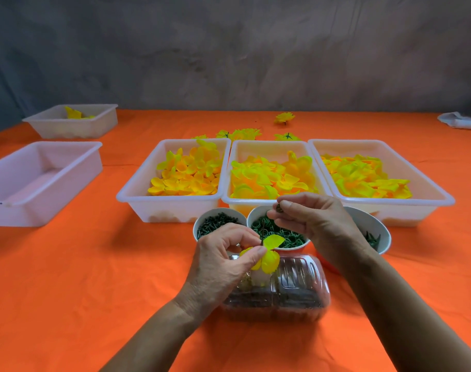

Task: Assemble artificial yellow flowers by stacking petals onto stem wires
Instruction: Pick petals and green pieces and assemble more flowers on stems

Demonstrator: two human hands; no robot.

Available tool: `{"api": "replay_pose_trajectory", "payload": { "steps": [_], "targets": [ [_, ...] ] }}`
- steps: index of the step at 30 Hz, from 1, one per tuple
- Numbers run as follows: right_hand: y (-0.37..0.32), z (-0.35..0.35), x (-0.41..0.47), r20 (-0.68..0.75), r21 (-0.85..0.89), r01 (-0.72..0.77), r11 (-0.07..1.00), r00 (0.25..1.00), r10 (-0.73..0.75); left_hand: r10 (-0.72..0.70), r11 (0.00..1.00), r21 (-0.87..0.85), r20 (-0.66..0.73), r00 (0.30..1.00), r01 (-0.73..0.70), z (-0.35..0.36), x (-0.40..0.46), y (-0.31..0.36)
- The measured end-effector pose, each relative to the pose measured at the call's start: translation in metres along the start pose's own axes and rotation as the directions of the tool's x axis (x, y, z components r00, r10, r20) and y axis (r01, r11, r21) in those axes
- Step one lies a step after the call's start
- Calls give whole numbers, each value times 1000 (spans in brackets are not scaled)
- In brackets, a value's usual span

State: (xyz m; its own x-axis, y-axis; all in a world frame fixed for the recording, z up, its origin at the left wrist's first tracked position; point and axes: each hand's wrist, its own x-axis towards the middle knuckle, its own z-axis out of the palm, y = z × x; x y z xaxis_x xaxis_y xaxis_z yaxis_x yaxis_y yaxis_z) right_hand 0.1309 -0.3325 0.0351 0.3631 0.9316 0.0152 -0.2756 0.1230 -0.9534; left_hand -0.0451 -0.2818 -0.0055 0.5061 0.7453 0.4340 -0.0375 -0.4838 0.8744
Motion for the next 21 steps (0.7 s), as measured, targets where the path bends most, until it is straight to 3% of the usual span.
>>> {"api": "replay_pose_trajectory", "payload": {
  "steps": [7,21],
  "targets": [
    [-14,13,-24,125,6,85,996,989,-85,-9,1000,-3,-7,1000,9,1,0,-1],
    [4,27,-43,74,-35,265,964,962,-262,-11,1000,-3,-6,1000,11,0,-2,4]
  ]
}}
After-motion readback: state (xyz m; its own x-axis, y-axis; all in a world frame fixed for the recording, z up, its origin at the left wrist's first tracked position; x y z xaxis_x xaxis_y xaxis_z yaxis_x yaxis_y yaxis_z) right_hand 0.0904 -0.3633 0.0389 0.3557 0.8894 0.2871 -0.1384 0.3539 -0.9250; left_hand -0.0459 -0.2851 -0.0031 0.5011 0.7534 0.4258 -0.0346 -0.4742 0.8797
